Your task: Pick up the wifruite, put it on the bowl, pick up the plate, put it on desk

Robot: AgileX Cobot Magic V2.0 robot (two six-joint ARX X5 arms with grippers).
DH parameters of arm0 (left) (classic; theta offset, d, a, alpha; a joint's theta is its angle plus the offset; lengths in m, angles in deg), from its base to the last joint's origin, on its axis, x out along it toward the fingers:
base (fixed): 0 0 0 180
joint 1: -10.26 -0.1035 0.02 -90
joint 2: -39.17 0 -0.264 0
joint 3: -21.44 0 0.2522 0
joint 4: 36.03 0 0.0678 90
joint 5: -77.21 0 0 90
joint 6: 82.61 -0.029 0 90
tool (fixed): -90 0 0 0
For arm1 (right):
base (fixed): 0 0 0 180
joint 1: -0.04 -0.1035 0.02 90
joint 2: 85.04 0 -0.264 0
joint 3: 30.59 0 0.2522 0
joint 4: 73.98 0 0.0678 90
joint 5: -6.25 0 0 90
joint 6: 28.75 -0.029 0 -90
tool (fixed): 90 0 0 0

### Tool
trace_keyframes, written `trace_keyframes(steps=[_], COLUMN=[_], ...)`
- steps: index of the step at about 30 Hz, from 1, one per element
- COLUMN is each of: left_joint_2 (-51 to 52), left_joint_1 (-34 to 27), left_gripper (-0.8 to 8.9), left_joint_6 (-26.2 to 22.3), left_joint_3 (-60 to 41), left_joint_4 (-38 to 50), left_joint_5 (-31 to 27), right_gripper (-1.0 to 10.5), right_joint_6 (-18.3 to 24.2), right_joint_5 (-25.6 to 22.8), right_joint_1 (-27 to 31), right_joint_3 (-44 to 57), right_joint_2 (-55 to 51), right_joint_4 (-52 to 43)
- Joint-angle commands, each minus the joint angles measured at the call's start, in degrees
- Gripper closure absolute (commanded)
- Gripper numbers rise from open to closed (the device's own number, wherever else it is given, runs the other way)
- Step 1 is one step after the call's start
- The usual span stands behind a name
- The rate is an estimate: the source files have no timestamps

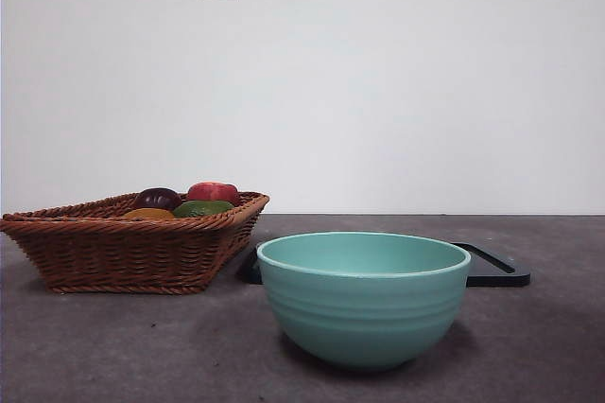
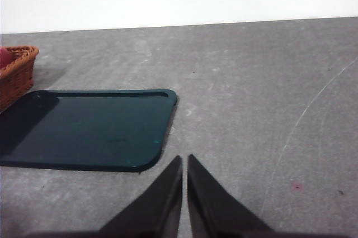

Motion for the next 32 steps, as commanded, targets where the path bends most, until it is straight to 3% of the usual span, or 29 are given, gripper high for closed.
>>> trace_keyframes(steps=[1,5,23,27,32], left_joint_2=[0.11,0.11,-4.76,-9.42,-16.28], left_joint_1=[-0.11,-0.11,-0.11,-0.11,-0.07], left_gripper=[8.06,8.06,8.04,8.04,8.04], left_joint_6=[3.37,7.19,7.50,6.23,1.77], left_joint_3=[-1.16,-0.77,13.00,18.23,24.90], left_joint_4=[-0.35,-1.18,-8.85,-12.13,-16.61], left_joint_5=[0.11,0.11,5.99,10.84,16.52], right_gripper=[9.4,9.4,9.4,9.4,9.4], right_joint_6=[-3.45,-5.35,-6.95,-6.67,-4.57], right_joint_5=[0.13,0.17,0.13,0.52,4.50], right_joint_1=[-0.02,-0.04,-0.04,-0.04,-0.07], right_joint_3=[0.20,0.04,-15.82,-22.21,-29.86], right_joint_2=[-0.09,-0.09,3.06,8.20,16.09], right_joint_4=[0.50,0.46,7.61,13.07,20.44])
